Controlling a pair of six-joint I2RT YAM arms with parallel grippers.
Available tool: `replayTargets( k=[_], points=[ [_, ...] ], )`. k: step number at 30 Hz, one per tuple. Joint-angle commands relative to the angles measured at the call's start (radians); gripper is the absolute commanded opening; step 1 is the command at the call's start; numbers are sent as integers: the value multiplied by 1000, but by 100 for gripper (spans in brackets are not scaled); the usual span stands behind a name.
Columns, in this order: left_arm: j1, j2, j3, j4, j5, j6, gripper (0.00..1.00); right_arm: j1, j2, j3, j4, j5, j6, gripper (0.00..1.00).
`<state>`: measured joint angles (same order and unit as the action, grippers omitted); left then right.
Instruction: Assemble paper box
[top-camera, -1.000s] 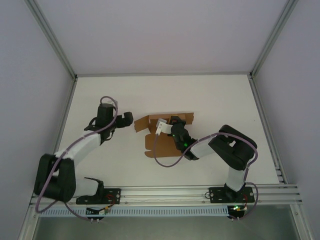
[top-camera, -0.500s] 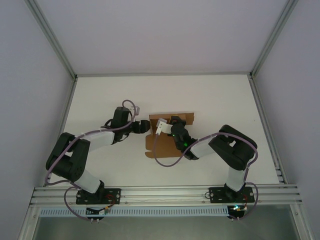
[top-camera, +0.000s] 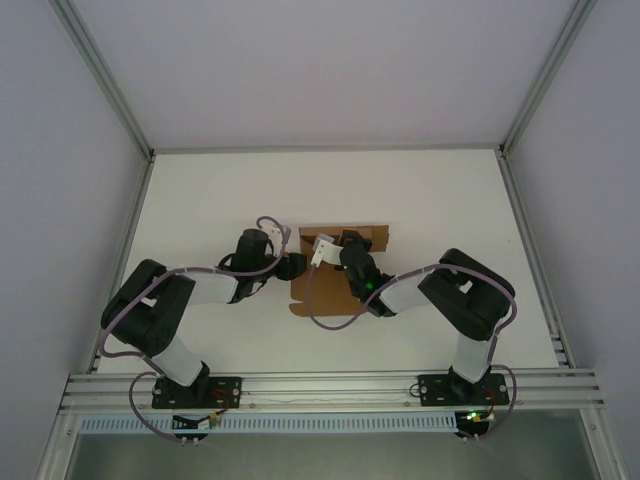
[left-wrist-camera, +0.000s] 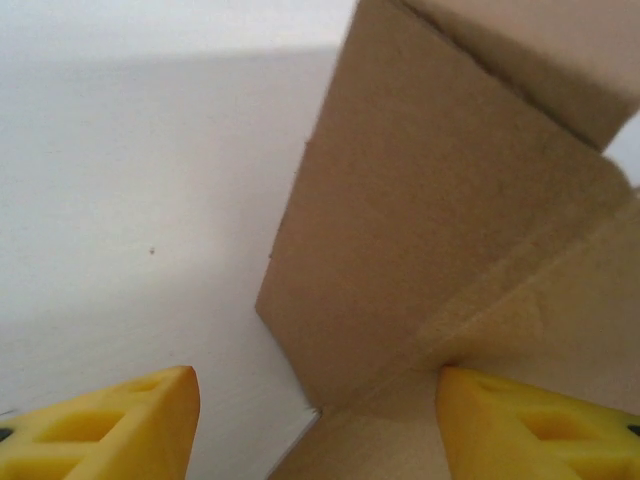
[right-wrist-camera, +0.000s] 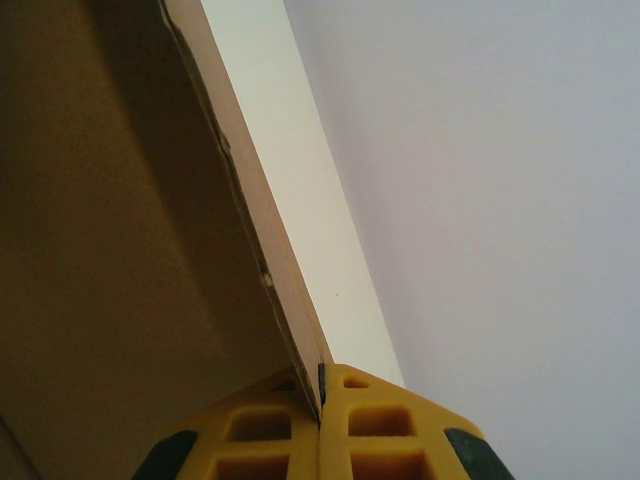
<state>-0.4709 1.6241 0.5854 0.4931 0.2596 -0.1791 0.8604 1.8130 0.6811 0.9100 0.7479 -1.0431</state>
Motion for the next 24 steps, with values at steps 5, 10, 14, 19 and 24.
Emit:
replayTargets(
  k=[5, 10, 14, 19, 24],
  points=[
    [-29, 88, 73, 109, -53, 46, 59, 0, -23, 6, -159, -68, 54, 0],
    [-29, 108, 103, 109, -90, 38, 55, 1, -30, 5, -197, -88, 75, 0],
    [-28, 112, 127, 75, -154, 29, 44, 2, -48, 2, -253, -115, 102, 0],
    [-29, 139, 161, 51, -221, -3, 41, 1, -81, 0, -336, -164, 138, 0],
    [-39, 179, 208, 12, -293, -43, 27, 1, -97, 6, -399, -197, 167, 0]
  ],
)
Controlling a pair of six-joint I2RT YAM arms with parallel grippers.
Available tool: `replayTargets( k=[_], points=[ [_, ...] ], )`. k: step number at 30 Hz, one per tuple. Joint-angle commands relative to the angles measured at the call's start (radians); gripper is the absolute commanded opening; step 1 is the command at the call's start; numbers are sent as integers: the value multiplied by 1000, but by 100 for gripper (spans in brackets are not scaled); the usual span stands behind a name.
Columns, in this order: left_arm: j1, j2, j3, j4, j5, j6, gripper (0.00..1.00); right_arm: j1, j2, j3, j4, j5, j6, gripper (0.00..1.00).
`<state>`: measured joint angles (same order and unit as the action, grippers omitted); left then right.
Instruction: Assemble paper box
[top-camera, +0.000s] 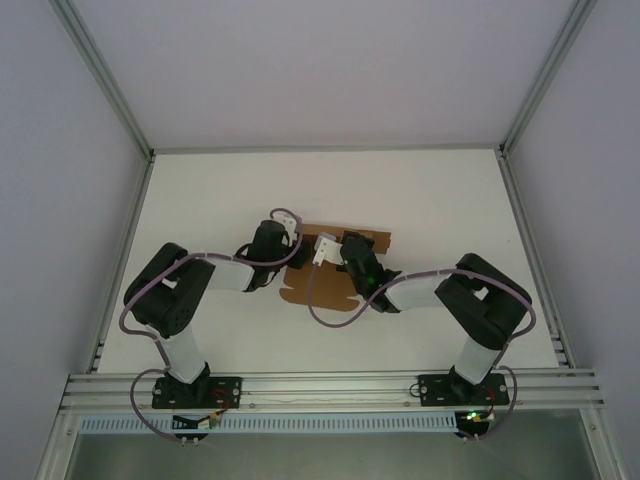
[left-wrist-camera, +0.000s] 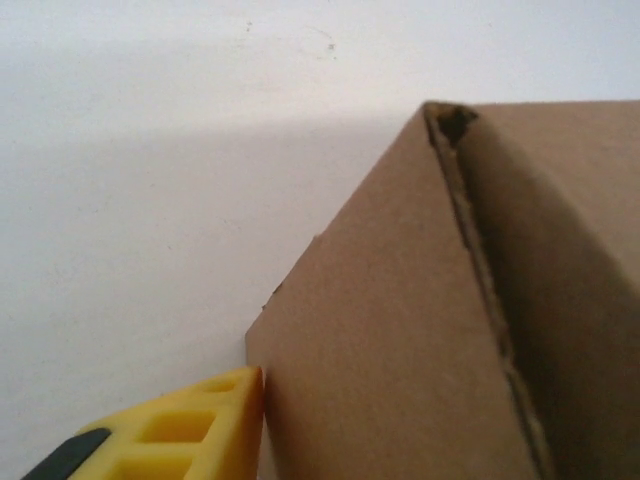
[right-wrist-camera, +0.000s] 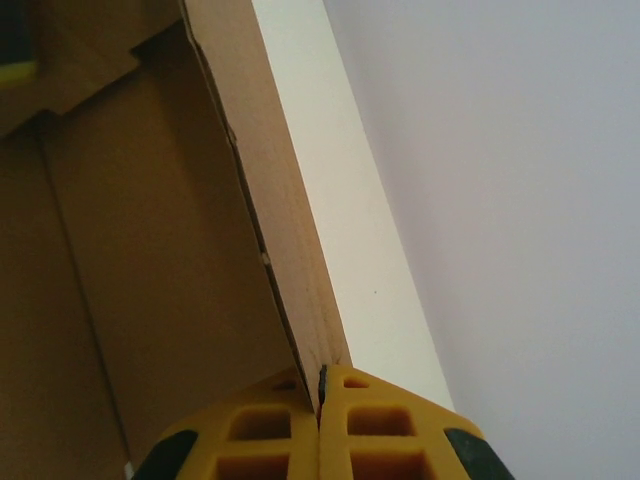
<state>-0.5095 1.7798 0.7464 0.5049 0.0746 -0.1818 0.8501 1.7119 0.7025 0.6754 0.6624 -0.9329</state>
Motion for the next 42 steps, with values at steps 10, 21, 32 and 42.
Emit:
replayTargets(
  k=[10, 21, 32, 42],
  points=[
    [-52, 62, 113, -67, -299, -113, 4, 6, 27, 22, -222, -116, 102, 0],
    [-83, 135, 217, -235, -493, -265, 0, 0, 62, 66, -255, -78, 141, 0],
    [-87, 49, 112, -159, -390, -189, 15, -30, 48, 76, -278, -76, 158, 0],
    [-86, -46, 76, -181, -331, -147, 43, -35, 42, 93, -301, -84, 174, 0]
  ],
)
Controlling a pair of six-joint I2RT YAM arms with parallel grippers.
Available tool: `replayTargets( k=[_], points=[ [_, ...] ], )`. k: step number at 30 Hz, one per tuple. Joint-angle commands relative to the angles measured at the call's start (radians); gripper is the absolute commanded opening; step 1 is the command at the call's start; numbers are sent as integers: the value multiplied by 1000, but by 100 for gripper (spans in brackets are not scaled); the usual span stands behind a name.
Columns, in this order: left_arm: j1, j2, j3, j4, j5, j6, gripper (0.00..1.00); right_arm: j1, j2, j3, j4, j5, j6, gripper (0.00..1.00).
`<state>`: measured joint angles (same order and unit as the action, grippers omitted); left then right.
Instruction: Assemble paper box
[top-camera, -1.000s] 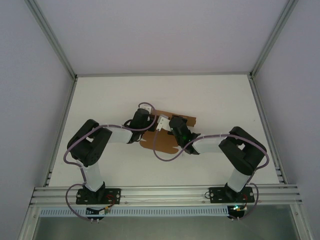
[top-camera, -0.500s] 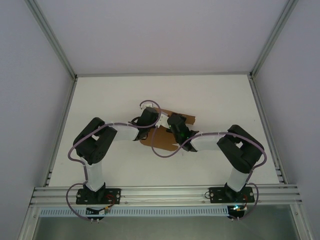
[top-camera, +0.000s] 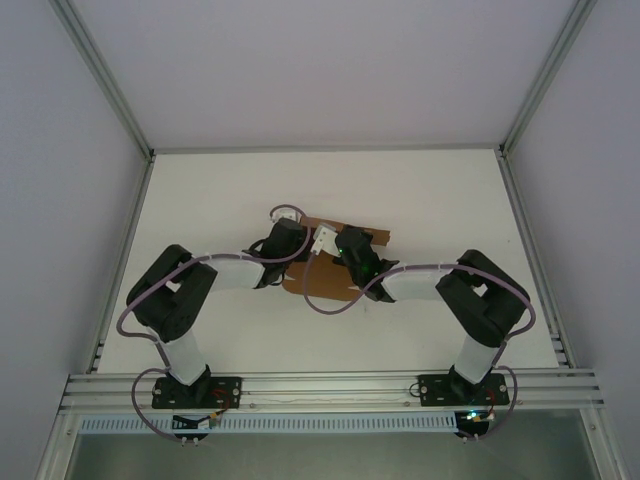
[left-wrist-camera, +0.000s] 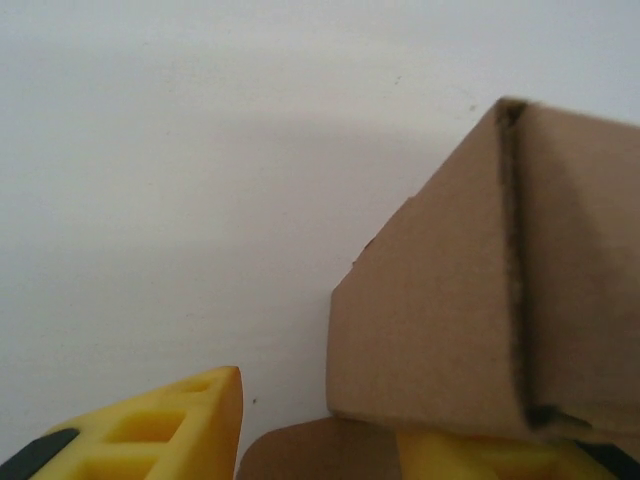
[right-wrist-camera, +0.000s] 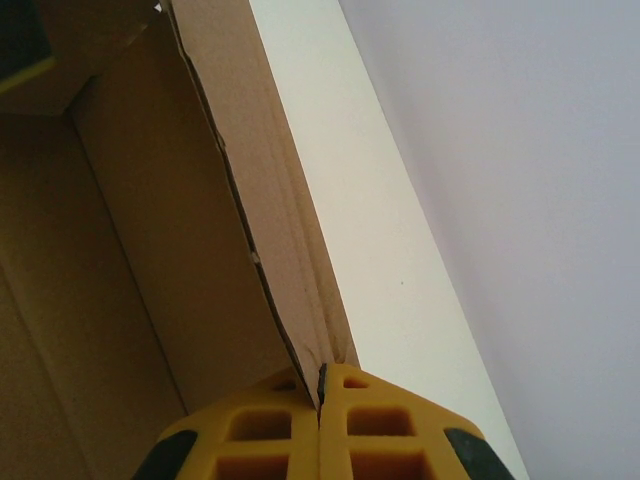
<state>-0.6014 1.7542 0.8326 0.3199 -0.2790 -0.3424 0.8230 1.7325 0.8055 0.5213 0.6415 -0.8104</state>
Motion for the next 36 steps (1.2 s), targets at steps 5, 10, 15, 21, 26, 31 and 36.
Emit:
replayTargets(
  k=[5, 10, 15, 21, 26, 31, 36],
  points=[
    [4, 19, 13, 38, 31, 6, 43, -7, 25, 4, -167, -65, 63, 0],
    [2, 82, 69, 77, 27, 24, 42, -7, 28, 15, -190, -79, 72, 0],
    [2, 132, 112, 89, -37, 14, 28, -8, 37, 20, -187, -80, 77, 0],
    [1, 134, 106, 105, -110, 20, 0, -14, 44, 23, -191, -80, 80, 0],
    [-2, 122, 109, 72, -103, 30, 0, -19, 28, 45, -223, -67, 126, 6],
    [-2, 67, 109, 8, -62, 34, 0, -24, -95, 77, -335, -90, 228, 52],
    [-2, -15, 119, -113, -6, 46, 0, -28, -359, 45, -560, -195, 395, 89]
  ],
)
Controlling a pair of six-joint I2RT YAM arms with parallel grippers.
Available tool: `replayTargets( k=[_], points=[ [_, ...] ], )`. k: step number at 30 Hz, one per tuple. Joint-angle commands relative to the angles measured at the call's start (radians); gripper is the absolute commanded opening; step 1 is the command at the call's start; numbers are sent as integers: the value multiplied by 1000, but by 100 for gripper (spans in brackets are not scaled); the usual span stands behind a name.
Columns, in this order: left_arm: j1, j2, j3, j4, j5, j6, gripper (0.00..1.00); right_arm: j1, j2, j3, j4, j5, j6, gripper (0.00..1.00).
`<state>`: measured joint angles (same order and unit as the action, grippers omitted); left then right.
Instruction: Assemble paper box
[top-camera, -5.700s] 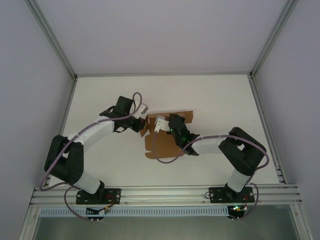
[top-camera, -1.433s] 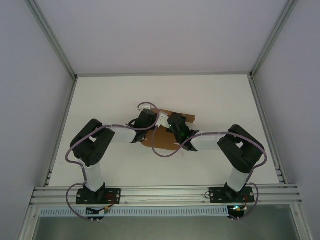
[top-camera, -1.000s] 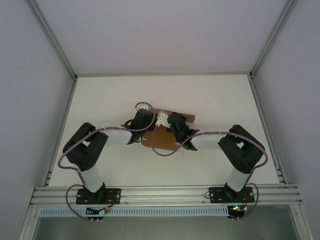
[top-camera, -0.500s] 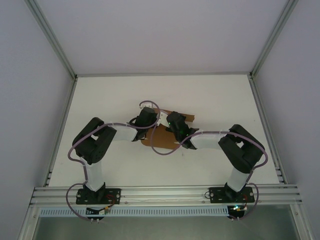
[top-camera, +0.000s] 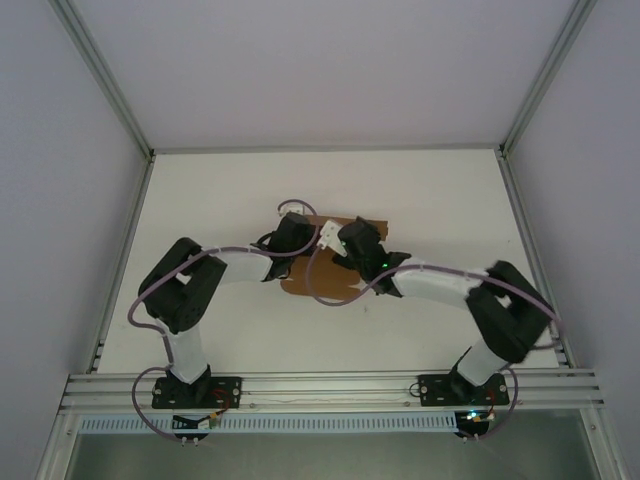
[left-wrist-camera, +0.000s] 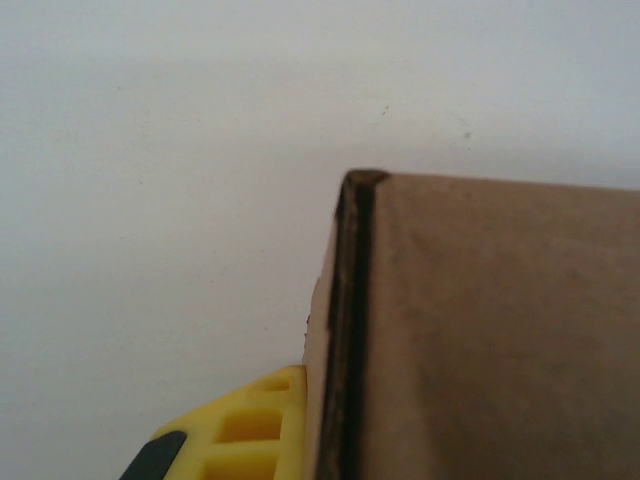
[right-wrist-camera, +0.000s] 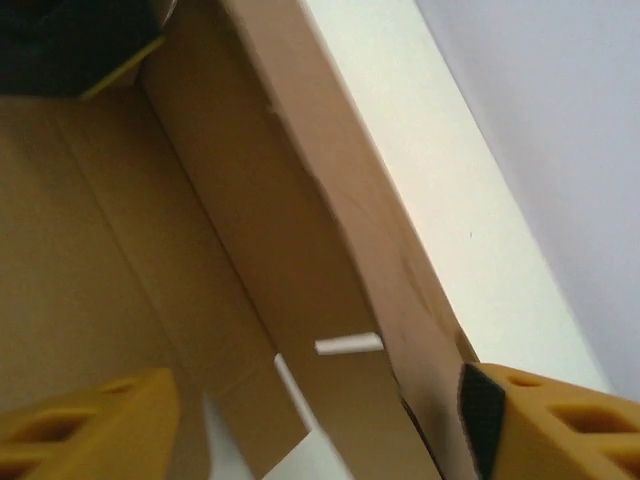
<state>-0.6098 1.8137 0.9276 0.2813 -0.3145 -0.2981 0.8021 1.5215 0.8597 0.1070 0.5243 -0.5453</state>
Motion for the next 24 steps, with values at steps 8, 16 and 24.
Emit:
replayTargets(
  k=[8, 16, 24],
  points=[
    [7, -167, 2, -165, 98, -34, 0, -111, -539, -33, -230, -157, 395, 100],
    [6, -229, -32, -170, 162, -63, 0, -189, -396, 182, -466, -144, 622, 100],
    [7, -268, -34, -191, 180, -69, 0, -219, -262, 155, -454, -161, 669, 100]
  ],
)
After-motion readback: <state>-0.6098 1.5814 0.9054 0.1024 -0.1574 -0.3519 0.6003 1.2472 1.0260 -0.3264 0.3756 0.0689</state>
